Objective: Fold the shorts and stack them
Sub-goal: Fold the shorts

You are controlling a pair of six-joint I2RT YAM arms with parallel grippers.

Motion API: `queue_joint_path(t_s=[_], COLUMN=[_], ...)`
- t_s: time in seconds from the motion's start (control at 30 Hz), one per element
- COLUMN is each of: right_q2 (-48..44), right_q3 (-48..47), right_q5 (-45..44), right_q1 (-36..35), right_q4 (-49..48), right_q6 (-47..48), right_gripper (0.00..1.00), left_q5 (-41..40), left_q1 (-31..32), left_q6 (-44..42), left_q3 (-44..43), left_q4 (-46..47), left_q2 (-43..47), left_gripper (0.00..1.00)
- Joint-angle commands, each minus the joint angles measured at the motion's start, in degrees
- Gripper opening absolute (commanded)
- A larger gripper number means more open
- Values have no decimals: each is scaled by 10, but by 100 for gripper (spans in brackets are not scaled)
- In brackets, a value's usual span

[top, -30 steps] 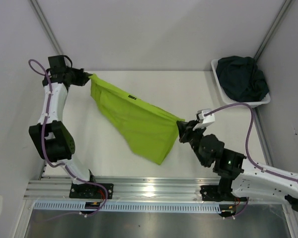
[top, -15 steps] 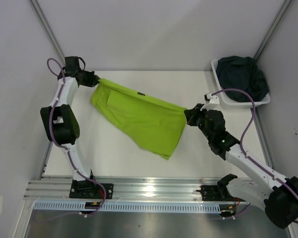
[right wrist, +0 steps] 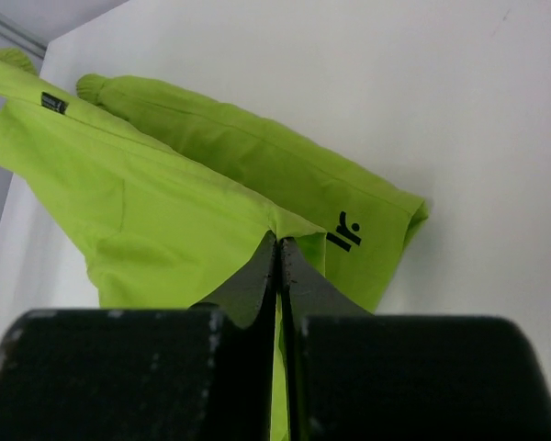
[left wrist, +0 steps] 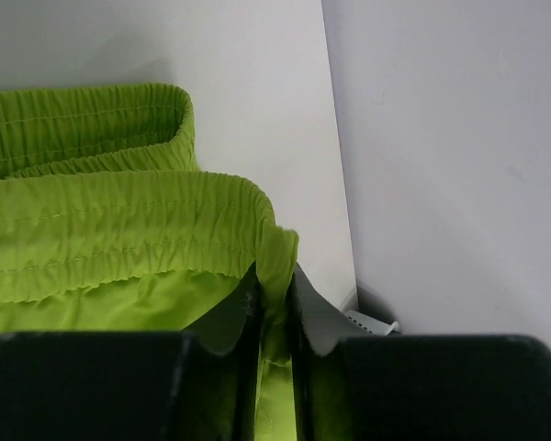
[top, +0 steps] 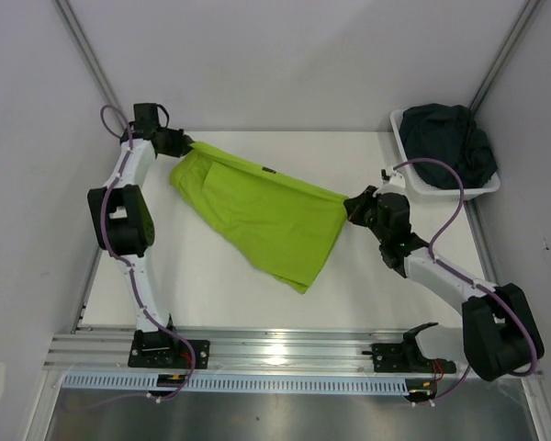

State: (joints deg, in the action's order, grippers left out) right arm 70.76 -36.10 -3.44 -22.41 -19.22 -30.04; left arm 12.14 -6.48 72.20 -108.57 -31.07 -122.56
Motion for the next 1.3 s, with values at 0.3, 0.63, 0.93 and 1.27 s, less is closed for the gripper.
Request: queue_joint_path(t_s=[0.3, 0.63, 0.93, 1.27], right_q2=[202, 195, 155, 208], right_q3=[-92, -131, -210, -268], right_q5=[27, 60, 96, 195], right_q1=[103, 120, 101, -11], right_q4=[-14, 64, 258, 198], right_q6=[-110, -70, 0, -23], right_gripper=[26, 90, 92, 38], left_q5=[-2, -16, 4, 107], left_q1=[0, -40, -41, -35], left_q6=[-18, -110, -239, -278], left_q3=[-111, -59, 173, 420], left_q4=[57, -17, 32, 232], left_q2=[-59, 53, 225, 290], left_gripper=[99, 99, 99, 99])
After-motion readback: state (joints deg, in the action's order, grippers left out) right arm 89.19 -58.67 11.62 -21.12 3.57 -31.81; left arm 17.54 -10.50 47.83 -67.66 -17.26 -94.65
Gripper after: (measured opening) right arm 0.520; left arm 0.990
